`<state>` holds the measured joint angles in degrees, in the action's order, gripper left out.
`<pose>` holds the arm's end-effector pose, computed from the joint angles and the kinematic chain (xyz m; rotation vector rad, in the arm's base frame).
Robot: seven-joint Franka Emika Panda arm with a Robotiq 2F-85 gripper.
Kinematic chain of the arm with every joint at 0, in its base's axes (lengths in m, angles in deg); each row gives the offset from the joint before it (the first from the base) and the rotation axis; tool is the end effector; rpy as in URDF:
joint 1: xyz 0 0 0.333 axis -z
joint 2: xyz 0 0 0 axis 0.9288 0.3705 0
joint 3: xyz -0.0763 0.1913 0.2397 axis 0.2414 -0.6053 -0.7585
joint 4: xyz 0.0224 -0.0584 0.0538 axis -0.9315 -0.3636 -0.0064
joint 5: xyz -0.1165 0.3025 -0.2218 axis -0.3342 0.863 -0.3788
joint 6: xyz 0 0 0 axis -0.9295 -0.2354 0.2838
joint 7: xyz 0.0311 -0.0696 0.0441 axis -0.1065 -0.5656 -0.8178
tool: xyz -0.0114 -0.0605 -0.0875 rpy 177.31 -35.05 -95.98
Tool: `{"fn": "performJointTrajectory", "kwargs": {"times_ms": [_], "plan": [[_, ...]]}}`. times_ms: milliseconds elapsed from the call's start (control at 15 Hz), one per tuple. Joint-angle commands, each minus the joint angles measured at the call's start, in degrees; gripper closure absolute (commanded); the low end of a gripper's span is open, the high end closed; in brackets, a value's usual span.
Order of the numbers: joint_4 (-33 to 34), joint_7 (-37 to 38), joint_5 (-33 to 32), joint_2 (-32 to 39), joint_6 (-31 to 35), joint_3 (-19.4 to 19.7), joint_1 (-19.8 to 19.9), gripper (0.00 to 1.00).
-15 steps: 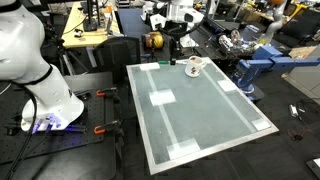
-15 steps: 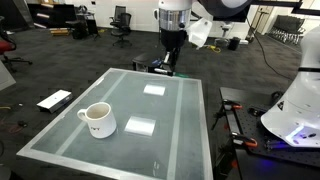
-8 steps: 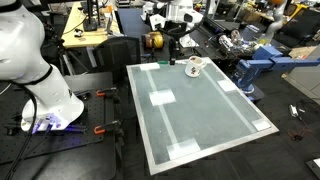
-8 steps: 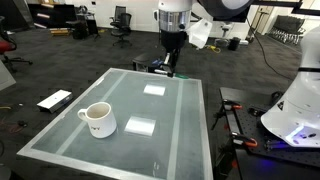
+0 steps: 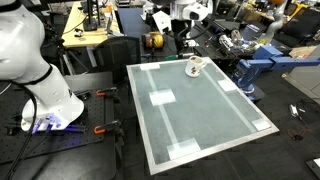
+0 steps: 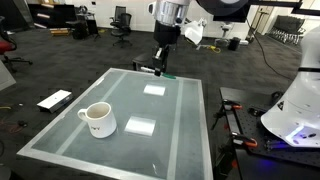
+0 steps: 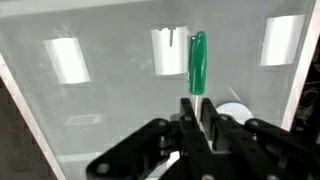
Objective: Place the green pen inside the white mug
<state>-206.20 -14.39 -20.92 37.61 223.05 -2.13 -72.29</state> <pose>0.5100 0.0502 0.3694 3.1201 -0.1029 0.2699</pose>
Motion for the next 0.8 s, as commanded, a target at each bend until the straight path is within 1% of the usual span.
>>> {"fn": "performJointTrajectory", "kwargs": {"times_ms": [0, 133, 267, 467, 733], "plan": [[-1.31, -14.18, 10.71, -0.08, 7.63, 0.29, 0.01, 0.96], [-0.92, -23.83, 18.89, 0.62, 10.19, 0.22, -0.59, 0.96], [-0.02, -33.15, 26.77, 1.4, 11.0, 0.04, -1.09, 0.96], [2.03, -47.44, 38.8, 1.69, 9.24, -0.45, -1.86, 0.96], [3.88, -65.89, 51.3, 3.44, 8.31, 0.42, -1.37, 0.96]]}}
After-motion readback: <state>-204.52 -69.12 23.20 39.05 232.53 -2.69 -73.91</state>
